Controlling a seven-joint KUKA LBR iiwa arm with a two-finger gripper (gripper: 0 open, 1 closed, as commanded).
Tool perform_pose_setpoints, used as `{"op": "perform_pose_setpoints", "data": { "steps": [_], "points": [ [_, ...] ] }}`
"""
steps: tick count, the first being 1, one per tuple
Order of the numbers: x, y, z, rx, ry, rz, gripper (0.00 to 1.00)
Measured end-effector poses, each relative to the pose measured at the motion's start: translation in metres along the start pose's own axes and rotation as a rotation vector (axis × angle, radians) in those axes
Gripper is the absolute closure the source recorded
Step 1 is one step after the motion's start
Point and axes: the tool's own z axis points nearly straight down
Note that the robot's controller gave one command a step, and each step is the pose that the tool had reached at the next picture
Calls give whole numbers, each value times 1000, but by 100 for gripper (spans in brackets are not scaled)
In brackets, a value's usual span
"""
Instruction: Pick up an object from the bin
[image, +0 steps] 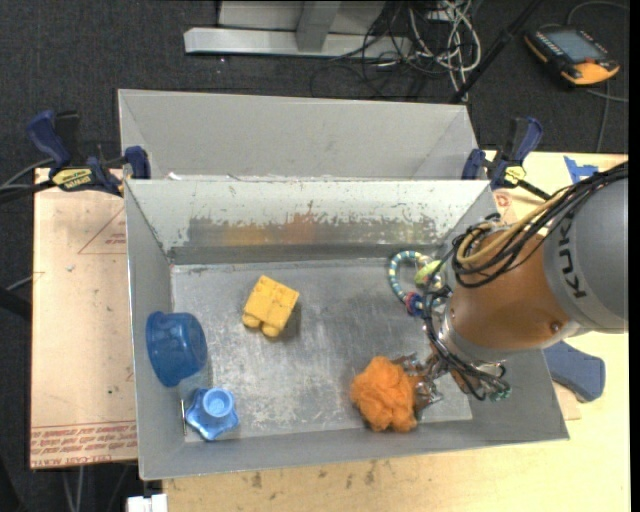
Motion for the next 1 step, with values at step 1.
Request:
{"op": "perform_pose_setpoints", "data": {
  "steps": [1],
  "points": [
    [0,0,0,0,0,0,100]
  ]
}}
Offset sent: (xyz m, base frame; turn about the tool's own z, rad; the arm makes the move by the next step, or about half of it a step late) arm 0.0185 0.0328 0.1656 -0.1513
